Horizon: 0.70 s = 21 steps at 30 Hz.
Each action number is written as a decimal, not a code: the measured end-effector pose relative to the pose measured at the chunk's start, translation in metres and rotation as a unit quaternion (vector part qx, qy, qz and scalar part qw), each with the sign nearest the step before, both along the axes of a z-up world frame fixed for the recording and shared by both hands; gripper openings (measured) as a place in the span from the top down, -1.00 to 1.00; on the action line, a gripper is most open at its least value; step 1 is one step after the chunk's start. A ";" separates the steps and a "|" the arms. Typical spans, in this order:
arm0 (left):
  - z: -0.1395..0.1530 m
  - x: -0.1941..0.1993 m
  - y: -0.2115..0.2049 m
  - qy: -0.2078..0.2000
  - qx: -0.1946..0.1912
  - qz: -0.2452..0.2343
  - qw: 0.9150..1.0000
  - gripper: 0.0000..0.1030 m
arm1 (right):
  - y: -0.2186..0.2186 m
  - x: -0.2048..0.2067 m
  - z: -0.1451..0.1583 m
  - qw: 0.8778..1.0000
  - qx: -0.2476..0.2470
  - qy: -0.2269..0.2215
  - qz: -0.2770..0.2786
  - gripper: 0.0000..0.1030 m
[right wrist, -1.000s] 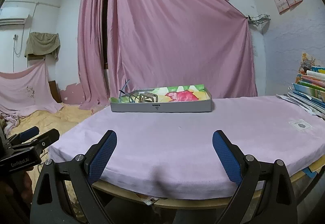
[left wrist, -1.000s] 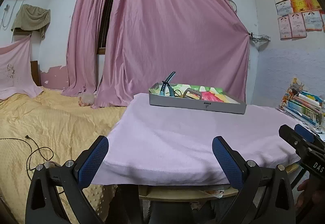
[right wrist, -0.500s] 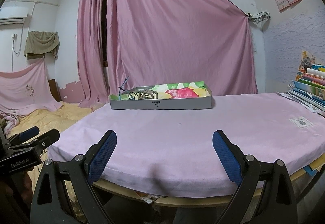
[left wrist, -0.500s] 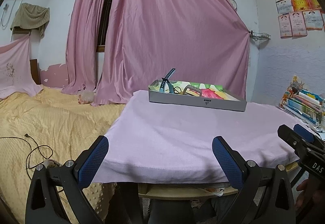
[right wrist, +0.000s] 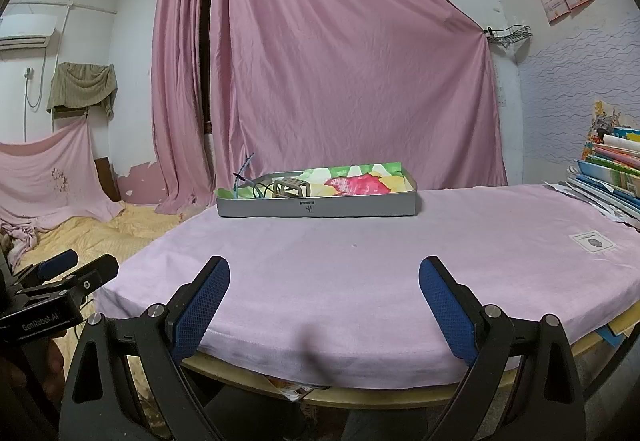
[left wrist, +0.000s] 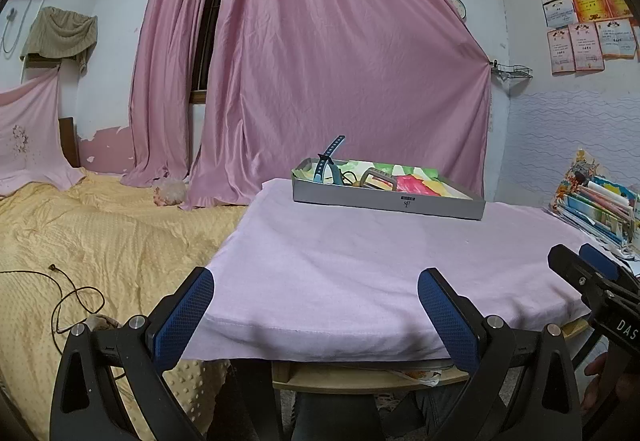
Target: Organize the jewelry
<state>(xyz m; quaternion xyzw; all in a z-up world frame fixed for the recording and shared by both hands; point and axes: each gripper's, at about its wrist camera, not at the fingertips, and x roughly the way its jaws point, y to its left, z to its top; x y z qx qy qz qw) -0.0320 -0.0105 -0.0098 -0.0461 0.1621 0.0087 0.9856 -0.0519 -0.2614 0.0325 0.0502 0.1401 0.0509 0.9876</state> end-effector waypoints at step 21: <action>-0.001 0.000 0.000 0.000 0.000 0.000 1.000 -0.99 | 0.001 -0.001 0.002 1.000 0.001 -0.004 0.000 -0.81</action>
